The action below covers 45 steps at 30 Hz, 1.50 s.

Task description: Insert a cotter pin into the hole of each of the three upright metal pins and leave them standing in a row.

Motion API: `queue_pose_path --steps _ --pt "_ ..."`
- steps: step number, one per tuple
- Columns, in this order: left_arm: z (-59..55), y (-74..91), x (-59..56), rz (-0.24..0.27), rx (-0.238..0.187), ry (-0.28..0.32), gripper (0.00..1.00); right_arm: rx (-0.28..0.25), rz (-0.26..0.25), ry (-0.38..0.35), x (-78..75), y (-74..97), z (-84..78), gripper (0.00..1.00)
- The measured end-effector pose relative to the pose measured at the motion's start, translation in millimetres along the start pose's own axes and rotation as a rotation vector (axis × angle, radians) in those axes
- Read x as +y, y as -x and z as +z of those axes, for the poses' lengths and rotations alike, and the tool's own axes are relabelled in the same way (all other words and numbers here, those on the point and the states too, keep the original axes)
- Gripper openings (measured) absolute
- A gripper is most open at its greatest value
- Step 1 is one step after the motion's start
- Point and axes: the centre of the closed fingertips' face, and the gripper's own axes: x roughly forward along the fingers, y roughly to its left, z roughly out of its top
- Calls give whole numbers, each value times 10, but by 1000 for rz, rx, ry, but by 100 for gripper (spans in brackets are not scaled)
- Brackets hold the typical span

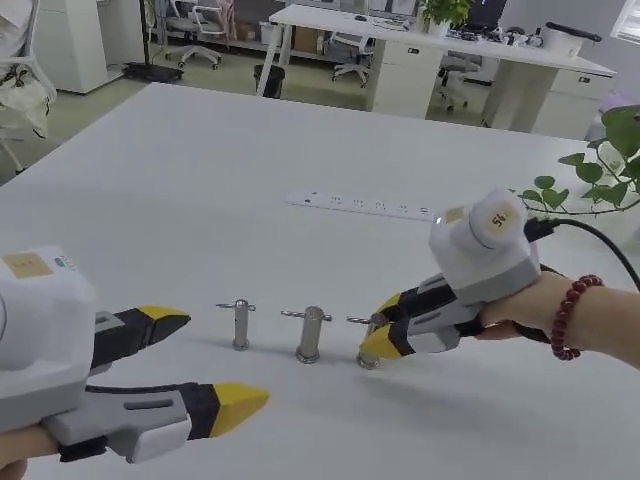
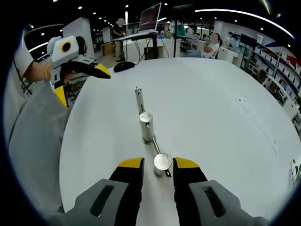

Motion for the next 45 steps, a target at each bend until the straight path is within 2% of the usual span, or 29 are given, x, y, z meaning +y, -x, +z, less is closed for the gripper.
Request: queue_pose_path --steps 1,2,5,8,9,12,17,18,21,25,30,33,34,36,39,45 --pt "-5 10 15 5 2 3 67 4 -31 -26 -28 27 -12 31" --pt "-8 16 25 7 4 6 67 0 -40 -48 -27 44 -12 34" --pt "-19 43 52 16 12 8 69 -58 -76 -97 -33 130 51 39" --pt "5 93 70 30 2 29 70 -81 -116 -140 -30 212 64 44" --pt "10 106 72 31 -1 33 72 -102 -144 -170 -33 242 81 47" --pt "19 147 69 40 1 23 74 -148 -181 -232 0 312 109 56" --pt "70 231 54 50 -10 31 77 -172 -219 -255 105 440 92 63" --pt "83 248 51 53 -16 29 78 -192 -234 -267 132 480 107 64" --pt "104 303 52 64 -20 28 80 -210 -234 -290 256 561 103 65" --pt "79 360 38 67 -1 20 85 -213 -217 -309 446 604 19 70" --pt "49 441 25 78 -1 22 90 -236 -244 -315 623 715 -45 74" --pt "30 463 -3 69 2 27 94 -255 -256 -319 700 778 -39 80" --pt "21 469 -5 71 5 27 95 -276 -262 -329 741 816 -27 82" --pt "-4 493 8 86 20 20 95 -289 -271 -347 801 860 -45 84" --pt "-14 548 -9 98 15 20 96 -300 -293 -363 890 907 -84 86" --pt "-53 644 -32 121 6 43 98 -356 -288 -428 1090 906 -157 90"
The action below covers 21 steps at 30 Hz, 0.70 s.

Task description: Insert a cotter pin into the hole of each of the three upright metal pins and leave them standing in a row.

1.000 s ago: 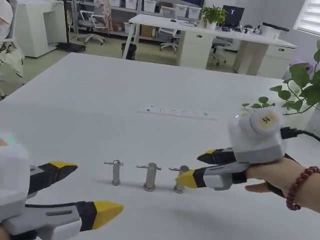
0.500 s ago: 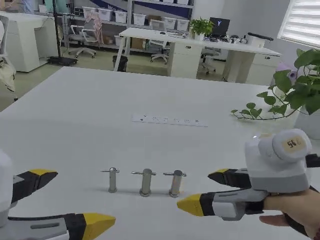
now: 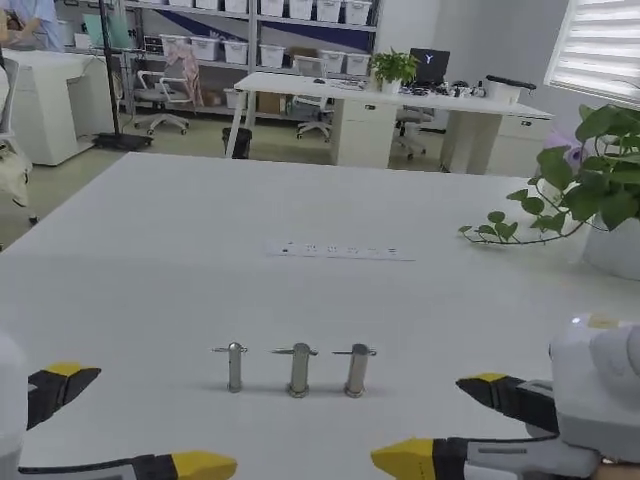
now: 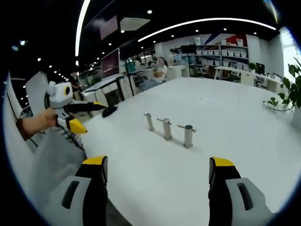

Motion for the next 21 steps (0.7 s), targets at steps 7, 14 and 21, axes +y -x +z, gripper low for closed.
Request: queue_pose_path --steps 7,14,21 --pt "-72 53 20 10 19 -13 99 22 -7 17 83 5 -133 91" --pt "-90 89 28 10 14 5 99 0 -26 21 119 12 -133 93" --pt "-63 100 38 32 1 10 95 -16 -39 25 146 21 -142 93"
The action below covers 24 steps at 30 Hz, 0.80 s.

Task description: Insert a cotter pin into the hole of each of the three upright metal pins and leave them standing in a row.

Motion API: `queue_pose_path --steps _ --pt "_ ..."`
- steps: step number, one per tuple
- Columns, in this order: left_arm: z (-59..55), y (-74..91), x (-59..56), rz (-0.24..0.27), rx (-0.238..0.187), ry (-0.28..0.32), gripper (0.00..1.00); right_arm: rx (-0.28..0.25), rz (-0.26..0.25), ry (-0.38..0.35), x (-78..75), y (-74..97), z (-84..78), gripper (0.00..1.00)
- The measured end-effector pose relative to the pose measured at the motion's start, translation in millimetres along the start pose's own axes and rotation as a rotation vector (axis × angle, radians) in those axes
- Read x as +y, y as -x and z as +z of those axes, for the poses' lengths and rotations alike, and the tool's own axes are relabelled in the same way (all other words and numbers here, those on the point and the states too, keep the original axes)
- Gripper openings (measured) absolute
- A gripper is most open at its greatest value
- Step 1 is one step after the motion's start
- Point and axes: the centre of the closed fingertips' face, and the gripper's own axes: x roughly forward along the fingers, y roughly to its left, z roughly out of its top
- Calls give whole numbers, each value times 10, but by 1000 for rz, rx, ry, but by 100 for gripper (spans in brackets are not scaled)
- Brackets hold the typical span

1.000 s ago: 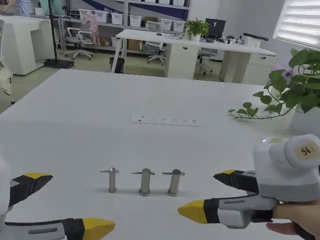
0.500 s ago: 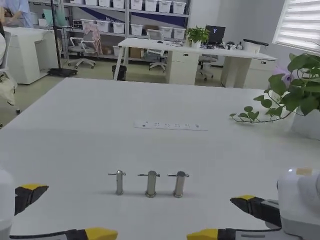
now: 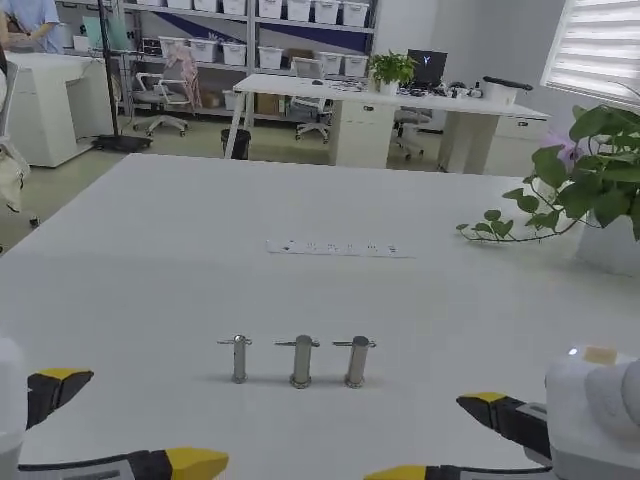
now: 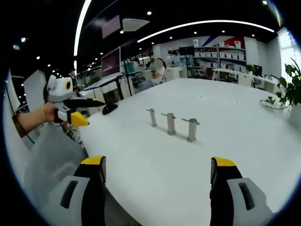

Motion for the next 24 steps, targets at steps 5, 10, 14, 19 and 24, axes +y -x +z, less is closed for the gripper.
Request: queue_pose_path --steps 5,10,14,19,24 --pt "70 11 38 43 -42 24 87 -46 -49 -15 -91 20 74 92" --pt "81 -27 -8 36 -33 15 86 -43 -66 -20 -131 20 59 92" --pt "84 -44 -17 32 -31 16 86 -34 -75 -2 -140 15 43 92" --pt "77 -55 -17 36 -24 12 86 -26 -73 -1 -135 7 22 92" --pt "74 -55 -22 34 -21 11 86 -14 -73 19 -118 -3 0 92"
